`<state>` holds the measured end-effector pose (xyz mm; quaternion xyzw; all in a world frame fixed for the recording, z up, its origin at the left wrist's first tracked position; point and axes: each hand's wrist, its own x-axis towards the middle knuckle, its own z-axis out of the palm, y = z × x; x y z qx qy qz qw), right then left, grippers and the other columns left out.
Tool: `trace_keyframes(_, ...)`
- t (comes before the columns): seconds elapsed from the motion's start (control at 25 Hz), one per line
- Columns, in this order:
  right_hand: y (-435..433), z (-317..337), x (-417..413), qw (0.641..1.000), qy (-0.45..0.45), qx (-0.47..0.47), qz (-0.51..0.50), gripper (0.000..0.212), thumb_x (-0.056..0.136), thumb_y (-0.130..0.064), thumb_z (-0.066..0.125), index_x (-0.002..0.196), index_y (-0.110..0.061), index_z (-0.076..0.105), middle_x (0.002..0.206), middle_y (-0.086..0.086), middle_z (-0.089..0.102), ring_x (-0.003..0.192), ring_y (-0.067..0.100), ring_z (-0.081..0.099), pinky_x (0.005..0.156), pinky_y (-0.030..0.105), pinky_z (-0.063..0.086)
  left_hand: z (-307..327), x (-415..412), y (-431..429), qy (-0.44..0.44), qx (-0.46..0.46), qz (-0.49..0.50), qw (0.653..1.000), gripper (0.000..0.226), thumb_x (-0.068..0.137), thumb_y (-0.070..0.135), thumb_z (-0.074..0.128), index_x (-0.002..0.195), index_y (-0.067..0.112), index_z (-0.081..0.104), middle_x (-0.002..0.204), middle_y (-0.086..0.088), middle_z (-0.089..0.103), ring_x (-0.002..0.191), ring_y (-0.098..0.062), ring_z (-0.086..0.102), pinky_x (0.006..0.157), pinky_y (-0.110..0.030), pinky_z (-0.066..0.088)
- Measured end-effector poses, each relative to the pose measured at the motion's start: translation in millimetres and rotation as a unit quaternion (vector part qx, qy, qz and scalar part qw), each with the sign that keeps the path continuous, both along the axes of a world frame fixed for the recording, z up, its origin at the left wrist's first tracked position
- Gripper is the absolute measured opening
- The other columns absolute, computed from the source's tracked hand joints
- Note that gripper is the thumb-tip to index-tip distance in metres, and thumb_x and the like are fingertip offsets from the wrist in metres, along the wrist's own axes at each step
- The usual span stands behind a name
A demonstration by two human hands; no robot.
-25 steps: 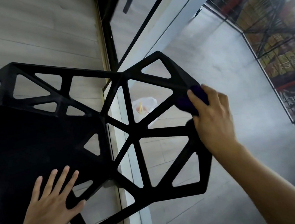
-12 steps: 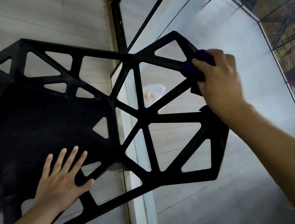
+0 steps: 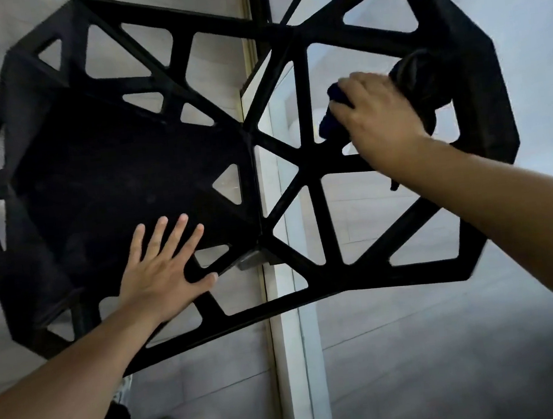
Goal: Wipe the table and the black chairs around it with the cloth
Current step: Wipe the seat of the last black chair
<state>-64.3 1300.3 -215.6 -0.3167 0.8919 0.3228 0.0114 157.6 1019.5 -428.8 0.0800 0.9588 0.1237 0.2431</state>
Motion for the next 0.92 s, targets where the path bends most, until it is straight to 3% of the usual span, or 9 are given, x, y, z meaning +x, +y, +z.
trace_keyframes(0.12,-24,-42,15,0.997,-0.064,0.011,-0.041,0.032,0.081,-0.002,0.063,0.111,0.01,0.066,0.125,0.032,0.054,0.119,0.05,0.049,0.103,0.057,0.039,-2,0,0,0.001,-0.001,-0.004,1.0,0.093,0.081,0.087,-0.001,0.155,0.038,-0.025,0.163,0.004,-0.034,0.149,-0.024,-0.036,0.121,-0.055,-0.017)
trace_keyframes(0.24,-35,-52,20,0.997,-0.054,-0.006,-0.057,0.035,0.084,-0.002,0.058,0.116,0.011,0.063,0.13,0.033,0.05,0.122,0.05,0.045,0.106,0.057,0.034,-6,0,0,0.013,-0.006,-0.008,1.0,0.091,0.083,0.087,0.002,0.155,0.038,-0.024,0.164,0.004,-0.032,0.15,-0.024,-0.033,0.122,-0.056,-0.016)
trace_keyframes(0.48,-36,-61,37,0.998,-0.065,0.017,0.013,0.021,0.086,-0.002,0.059,0.102,0.003,0.07,0.117,0.022,0.057,0.112,0.043,0.05,0.1,0.051,0.037,-5,2,1,0.023,0.005,0.003,1.0,0.091,0.086,0.086,0.009,0.157,0.038,-0.018,0.166,0.004,-0.028,0.152,-0.024,-0.03,0.121,-0.054,-0.019)
trace_keyframes(0.72,-81,-110,93,0.961,-0.263,0.088,-0.002,0.029,0.097,-0.009,0.049,0.123,-0.011,0.062,0.125,0.01,0.05,0.12,0.032,0.046,0.099,0.041,0.038,-4,0,0,0.019,0.008,0.003,1.0,0.091,0.085,0.086,0.009,0.157,0.038,-0.02,0.165,0.004,-0.029,0.151,-0.024,-0.031,0.121,-0.055,-0.018)
trace_keyframes(0.92,-79,-147,123,0.952,-0.298,0.024,-0.067,0.043,0.093,-0.007,0.054,0.136,-0.013,0.052,0.134,0.011,0.041,0.123,0.03,0.041,0.102,0.038,0.04,-8,1,2,0.011,-0.002,0.007,1.0,0.09,0.084,0.086,0.007,0.155,0.039,-0.024,0.163,0.005,-0.033,0.15,-0.024,-0.035,0.121,-0.055,-0.02)
